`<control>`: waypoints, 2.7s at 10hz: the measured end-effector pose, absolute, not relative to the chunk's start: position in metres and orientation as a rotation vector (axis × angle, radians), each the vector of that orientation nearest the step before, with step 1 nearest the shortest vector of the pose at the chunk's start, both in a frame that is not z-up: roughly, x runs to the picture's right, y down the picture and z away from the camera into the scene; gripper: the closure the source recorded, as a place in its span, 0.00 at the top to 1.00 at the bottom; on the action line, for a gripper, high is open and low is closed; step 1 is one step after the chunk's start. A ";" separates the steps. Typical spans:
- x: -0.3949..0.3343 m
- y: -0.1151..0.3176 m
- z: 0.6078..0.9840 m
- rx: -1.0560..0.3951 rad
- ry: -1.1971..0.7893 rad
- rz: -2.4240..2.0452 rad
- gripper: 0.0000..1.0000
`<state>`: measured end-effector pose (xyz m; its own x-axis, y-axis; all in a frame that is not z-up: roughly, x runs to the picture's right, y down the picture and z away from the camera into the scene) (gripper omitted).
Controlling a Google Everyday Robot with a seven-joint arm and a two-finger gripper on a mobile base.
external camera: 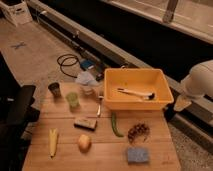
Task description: Place pepper in metal cup
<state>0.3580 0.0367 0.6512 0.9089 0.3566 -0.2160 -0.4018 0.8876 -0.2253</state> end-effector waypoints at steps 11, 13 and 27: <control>0.348 0.020 0.642 -0.209 0.171 0.354 0.80; 0.322 0.001 0.631 -0.177 0.157 0.298 0.80; 0.160 0.087 0.647 -0.387 -0.090 -0.348 0.80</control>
